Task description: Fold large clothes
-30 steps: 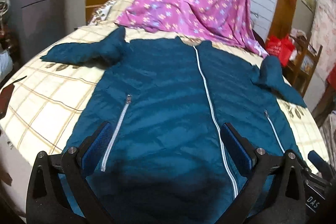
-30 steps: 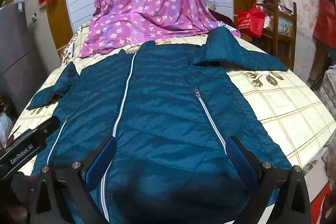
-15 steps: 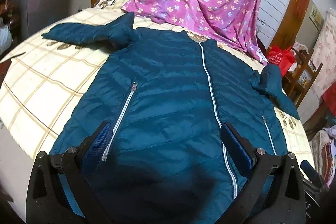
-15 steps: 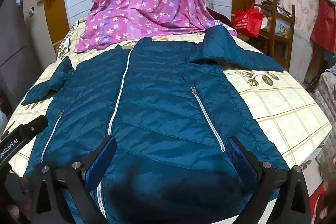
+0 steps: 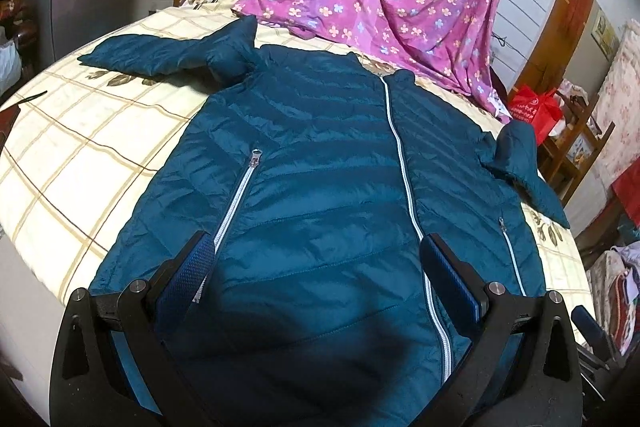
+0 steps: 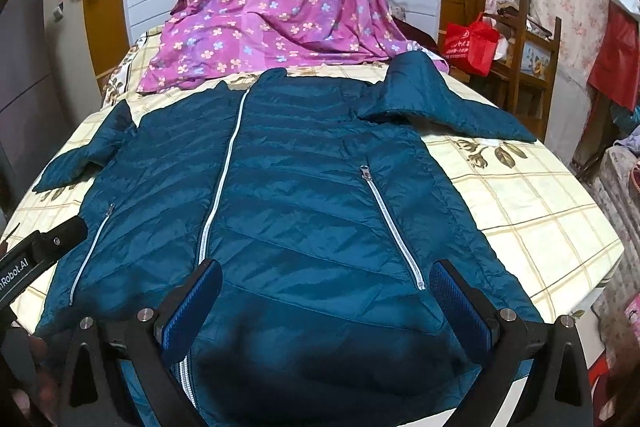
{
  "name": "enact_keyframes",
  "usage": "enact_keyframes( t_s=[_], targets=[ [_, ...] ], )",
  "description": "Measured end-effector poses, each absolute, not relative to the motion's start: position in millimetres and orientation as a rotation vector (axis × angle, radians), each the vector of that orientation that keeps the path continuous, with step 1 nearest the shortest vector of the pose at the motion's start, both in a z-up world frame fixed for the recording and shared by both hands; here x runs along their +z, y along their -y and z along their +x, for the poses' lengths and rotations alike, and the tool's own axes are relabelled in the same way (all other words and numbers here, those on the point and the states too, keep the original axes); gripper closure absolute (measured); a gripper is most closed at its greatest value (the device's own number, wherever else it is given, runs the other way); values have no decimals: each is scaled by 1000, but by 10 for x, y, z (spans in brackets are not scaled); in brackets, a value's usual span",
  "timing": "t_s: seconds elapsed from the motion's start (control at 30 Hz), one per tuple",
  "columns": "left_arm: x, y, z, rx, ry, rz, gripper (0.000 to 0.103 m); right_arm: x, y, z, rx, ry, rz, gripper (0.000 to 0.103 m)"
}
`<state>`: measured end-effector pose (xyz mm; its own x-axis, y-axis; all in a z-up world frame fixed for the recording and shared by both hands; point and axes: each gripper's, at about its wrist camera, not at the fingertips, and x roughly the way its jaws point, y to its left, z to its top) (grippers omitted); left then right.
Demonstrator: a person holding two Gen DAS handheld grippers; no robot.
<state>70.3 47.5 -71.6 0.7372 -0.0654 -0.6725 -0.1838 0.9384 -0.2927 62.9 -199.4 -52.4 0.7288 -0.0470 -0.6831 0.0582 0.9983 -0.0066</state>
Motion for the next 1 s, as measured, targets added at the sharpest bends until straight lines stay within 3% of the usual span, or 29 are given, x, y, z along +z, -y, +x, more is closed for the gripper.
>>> enact_keyframes(
  t_s=[1.0],
  targets=[
    [-758,-447,762,92,-783,-322,0,-564,1942,670,-41,-767,9,0]
  ],
)
